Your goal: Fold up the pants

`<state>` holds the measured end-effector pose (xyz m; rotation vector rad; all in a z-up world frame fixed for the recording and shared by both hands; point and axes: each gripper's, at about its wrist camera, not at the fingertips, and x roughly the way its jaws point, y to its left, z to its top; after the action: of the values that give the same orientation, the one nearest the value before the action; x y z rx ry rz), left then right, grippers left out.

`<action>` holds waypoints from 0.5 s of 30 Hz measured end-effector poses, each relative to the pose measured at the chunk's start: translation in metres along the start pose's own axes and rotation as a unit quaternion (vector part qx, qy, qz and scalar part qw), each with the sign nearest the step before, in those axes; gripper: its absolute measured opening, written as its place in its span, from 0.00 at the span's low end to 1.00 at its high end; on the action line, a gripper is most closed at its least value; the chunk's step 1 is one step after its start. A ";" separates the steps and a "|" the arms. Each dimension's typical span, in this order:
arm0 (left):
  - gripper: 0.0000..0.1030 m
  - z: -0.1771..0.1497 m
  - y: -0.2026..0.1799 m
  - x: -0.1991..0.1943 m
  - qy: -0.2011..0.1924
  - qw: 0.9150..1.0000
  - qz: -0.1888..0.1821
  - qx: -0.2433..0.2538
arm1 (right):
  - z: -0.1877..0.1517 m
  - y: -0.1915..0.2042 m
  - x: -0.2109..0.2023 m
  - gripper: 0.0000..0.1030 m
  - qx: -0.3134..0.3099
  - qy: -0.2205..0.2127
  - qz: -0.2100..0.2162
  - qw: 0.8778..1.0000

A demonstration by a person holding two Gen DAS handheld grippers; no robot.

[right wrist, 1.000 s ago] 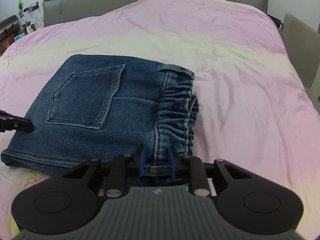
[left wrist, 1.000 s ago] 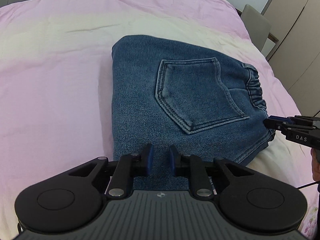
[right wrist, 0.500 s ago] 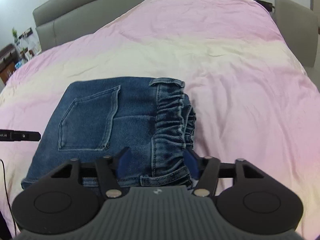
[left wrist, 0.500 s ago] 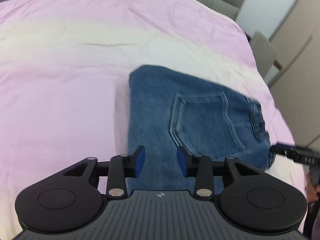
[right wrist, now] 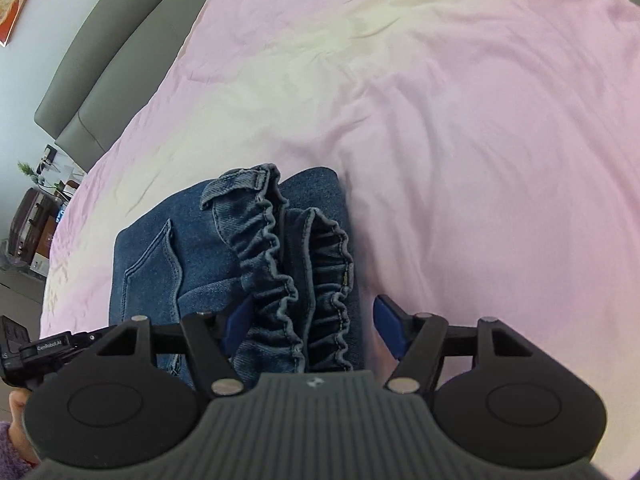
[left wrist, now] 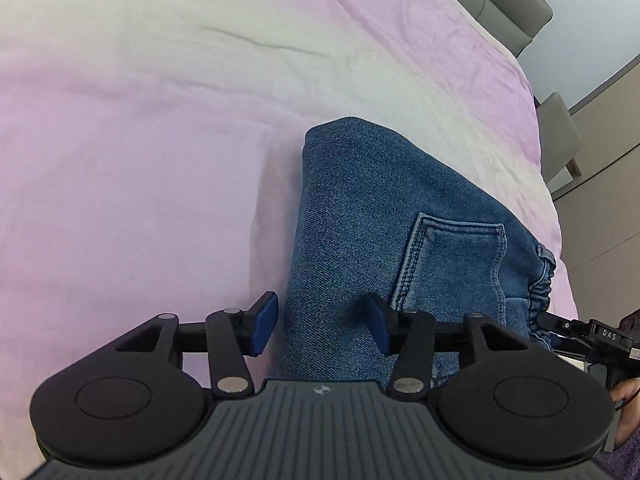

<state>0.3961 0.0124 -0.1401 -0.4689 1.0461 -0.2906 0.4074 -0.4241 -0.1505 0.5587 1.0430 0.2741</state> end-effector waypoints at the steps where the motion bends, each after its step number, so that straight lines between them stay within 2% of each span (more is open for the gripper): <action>1: 0.61 0.000 -0.001 0.002 0.000 1.000 0.001 0.001 | 0.002 -0.005 0.004 0.60 0.011 0.007 0.013 1.000; 3: 0.67 0.001 -0.001 0.005 0.002 1.000 0.001 0.005 | 0.004 -0.012 0.011 0.63 0.028 0.017 0.029 0.999; 7: 0.68 0.001 -0.002 0.009 0.003 1.000 0.004 0.013 | 0.004 -0.020 0.024 0.63 0.045 0.033 0.061 0.997; 15: 0.69 0.001 0.000 0.012 0.004 1.000 0.001 0.020 | 0.007 -0.019 0.041 0.63 0.041 0.043 0.068 0.996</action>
<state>0.4030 0.0073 -0.1491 -0.4302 1.0468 -0.3109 0.4322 -0.4228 -0.1888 0.6984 1.1052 0.3805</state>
